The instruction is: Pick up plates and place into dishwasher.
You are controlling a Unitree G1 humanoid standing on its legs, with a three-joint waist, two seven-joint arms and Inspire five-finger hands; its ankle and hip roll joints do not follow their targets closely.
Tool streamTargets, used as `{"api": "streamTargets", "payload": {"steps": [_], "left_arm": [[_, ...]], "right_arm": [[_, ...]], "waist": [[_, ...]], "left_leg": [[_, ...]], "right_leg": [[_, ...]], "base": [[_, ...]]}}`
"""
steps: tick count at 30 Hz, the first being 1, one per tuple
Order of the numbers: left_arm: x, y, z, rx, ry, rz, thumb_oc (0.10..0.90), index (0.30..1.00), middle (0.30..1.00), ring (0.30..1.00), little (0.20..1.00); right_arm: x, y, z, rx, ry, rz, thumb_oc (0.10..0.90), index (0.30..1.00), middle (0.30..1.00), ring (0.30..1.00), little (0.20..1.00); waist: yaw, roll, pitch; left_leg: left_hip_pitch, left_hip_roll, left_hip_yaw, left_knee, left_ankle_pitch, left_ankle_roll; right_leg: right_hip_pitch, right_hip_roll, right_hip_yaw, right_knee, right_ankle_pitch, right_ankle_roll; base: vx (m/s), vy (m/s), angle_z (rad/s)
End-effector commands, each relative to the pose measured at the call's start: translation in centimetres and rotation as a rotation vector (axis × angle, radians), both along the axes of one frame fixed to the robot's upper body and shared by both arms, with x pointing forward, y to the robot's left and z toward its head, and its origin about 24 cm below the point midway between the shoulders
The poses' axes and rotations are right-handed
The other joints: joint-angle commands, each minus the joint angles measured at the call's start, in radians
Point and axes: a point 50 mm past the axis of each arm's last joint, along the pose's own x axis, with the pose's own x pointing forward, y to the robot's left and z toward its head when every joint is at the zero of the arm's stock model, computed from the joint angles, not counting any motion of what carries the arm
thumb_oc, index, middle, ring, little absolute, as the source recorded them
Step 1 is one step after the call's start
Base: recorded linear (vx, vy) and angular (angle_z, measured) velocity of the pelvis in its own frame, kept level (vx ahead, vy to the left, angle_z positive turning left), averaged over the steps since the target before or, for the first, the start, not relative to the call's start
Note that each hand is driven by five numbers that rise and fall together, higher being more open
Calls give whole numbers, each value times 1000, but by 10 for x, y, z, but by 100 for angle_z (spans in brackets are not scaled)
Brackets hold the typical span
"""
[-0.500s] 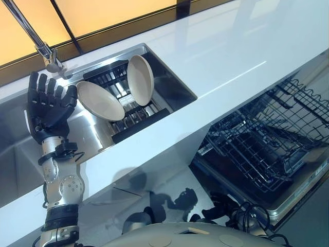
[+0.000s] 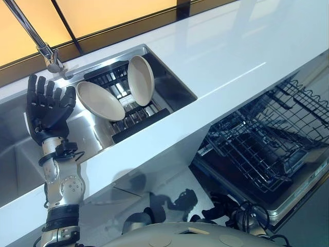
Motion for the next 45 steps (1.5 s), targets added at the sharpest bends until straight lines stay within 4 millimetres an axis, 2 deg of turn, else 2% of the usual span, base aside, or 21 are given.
{"api": "streamTargets", "payload": {"steps": [1,10,14,16,20,27,31,37,38,40,43,45], "left_arm": [[-10,5,45,156,-186,33,800,900,900,900,900],[-13,5,47,207,-167,79,800,900,900,900,900],[-18,15,54,336,-104,249,800,900,900,900,900],[-20,21,61,448,-60,355,800,900,900,900,900],[-21,40,86,775,31,549,800,900,900,900,900],[-14,61,120,1138,168,642,800,900,900,900,900],[-11,72,135,1385,276,661,800,900,900,900,900],[-10,66,163,1717,241,692,800,900,900,900,900],[-5,60,171,1862,273,635,800,900,900,900,900],[5,54,178,2023,341,566,800,900,900,900,900],[19,43,184,2191,409,438,800,900,900,900,900],[25,37,185,2245,434,379,800,900,900,900,900]], "right_arm": [[6,9,2,31,-40,29,800,900,900,900,900],[8,12,3,36,-41,33,800,900,900,900,900],[7,12,3,36,-32,43,800,900,900,900,900],[6,13,3,38,-27,56,800,900,900,900,900],[1,12,2,29,-14,81,800,900,900,900,900],[-6,7,1,14,10,144,800,900,900,900,900],[-2,5,4,11,6,179,800,900,900,900,900],[2,-3,7,-1,13,214,800,900,900,900,900],[4,-6,9,-4,13,226,800,900,900,900,900],[7,-7,10,-7,11,239,800,900,900,900,900],[14,-11,12,-11,8,252,800,900,900,900,900],[16,-12,13,-14,9,257,800,900,900,900,900]], "waist": [[-5,-27,-43],[-4,-26,-41],[-4,-24,-44],[-3,-23,-44],[-2,-19,-50],[-1,-6,-58],[1,6,-57],[5,18,-54],[3,24,-55],[-3,31,-57],[-14,42,-54],[-19,47,-53]], "left_leg": [[-47,-66,2,44,-91,8],[-45,-67,-5,40,-89,8],[-44,-68,-7,38,-87,7],[-45,-70,-9,35,-85,6],[-46,-74,-8,30,-82,4],[-45,-81,-18,19,-78,1],[-44,-86,-28,7,-74,1],[-43,-89,-36,1,-76,5],[-41,-90,-39,-5,-75,8],[-38,-90,-39,-10,-73,10],[-35,-92,-40,-16,-73,15],[-34,-94,-38,-18,-73,17]], "right_leg": [[-34,-25,-23,27,-16,51],[-34,-26,-24,33,-18,52],[-33,-26,-25,32,-18,54],[-32,-26,-26,30,-18,55],[-29,-30,-35,25,-18,59],[-24,-34,-39,18,-16,70],[-26,-35,-38,20,-18,76],[-33,-36,-40,32,-24,81],[-35,-34,-38,37,-27,84],[-38,-32,-35,42,-27,87],[-45,-28,-25,44,-24,91],[-49,-26,-20,44,-22,93]], "base": [[0,0,0],[0,-1,0],[0,0,0],[0,0,0],[0,0,0],[17,25,6],[1,29,10],[-3,11,3],[17,5,5],[23,3,10],[26,-4,11],[0,0,0]]}}
